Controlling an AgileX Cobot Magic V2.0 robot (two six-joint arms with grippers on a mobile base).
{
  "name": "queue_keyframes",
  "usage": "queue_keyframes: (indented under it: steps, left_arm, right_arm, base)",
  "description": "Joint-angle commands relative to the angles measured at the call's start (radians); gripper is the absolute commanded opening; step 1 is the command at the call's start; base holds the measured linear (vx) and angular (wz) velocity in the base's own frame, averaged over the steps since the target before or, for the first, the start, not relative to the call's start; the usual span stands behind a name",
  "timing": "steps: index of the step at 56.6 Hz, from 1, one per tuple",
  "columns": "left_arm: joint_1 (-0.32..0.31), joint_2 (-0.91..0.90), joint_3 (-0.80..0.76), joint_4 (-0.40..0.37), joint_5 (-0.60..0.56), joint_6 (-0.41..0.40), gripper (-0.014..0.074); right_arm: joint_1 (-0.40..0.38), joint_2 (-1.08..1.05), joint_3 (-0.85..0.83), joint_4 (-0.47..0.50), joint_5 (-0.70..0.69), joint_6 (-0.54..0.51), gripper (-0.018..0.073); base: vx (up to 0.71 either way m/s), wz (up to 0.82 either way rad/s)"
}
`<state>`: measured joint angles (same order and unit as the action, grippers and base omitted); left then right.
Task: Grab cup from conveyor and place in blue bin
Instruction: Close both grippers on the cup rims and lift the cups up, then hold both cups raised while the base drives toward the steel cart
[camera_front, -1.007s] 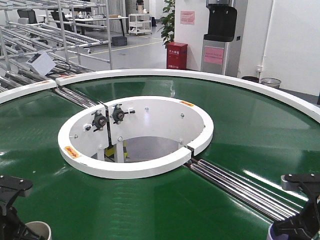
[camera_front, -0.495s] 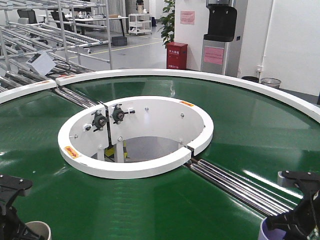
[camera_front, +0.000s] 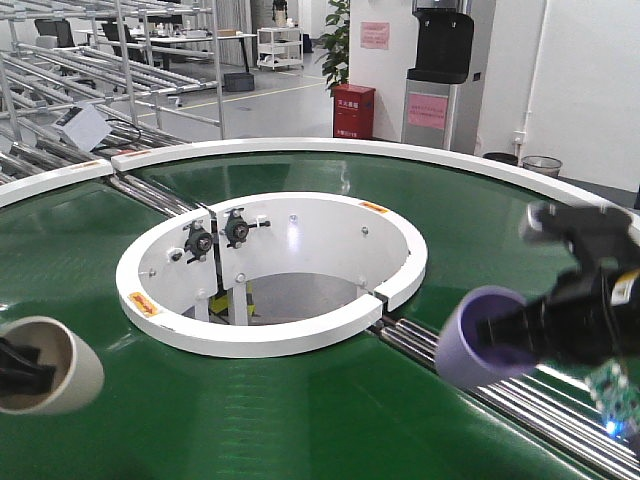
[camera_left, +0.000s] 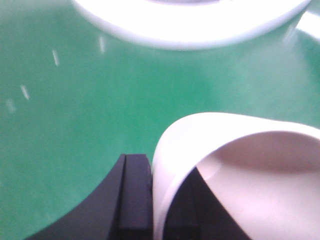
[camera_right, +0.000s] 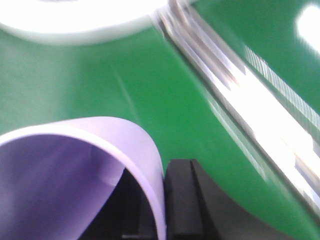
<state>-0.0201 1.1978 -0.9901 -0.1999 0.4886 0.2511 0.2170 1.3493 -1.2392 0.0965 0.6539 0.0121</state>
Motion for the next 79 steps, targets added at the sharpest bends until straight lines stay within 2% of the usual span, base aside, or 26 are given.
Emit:
queue_keyframes:
  steps: [1,8,25,79]
  left_arm:
    - [-0.003,-0.131,-0.028,-0.055,-0.058,0.036,-0.0006]
    - [-0.002,-0.276,-0.028,-0.065,-0.065,0.040,-0.0006]
    - [-0.002,-0.471,-0.028,-0.064,-0.068,0.039,-0.0006]
    - [-0.002,-0.495,-0.028,-0.064,-0.067,0.038,-0.0006]
  right_arm:
    - [0.049,-0.089,-0.091,-0.137,-0.084,0.091,-0.0009]
    - [0.090,-0.187,-0.082,-0.263,-0.150,0.157,-0.0009]
    - [0.087,-0.418,0.130,-0.304,-0.311,0.173,-0.0009]
    - [0.087,-0.460,0.137,-0.302,-0.289,0.173,-0.0009]
  base:
    - [0.00,0.00]
    - [0.00,0.00]
    - [0.00,0.00]
    - [0.00,0.00]
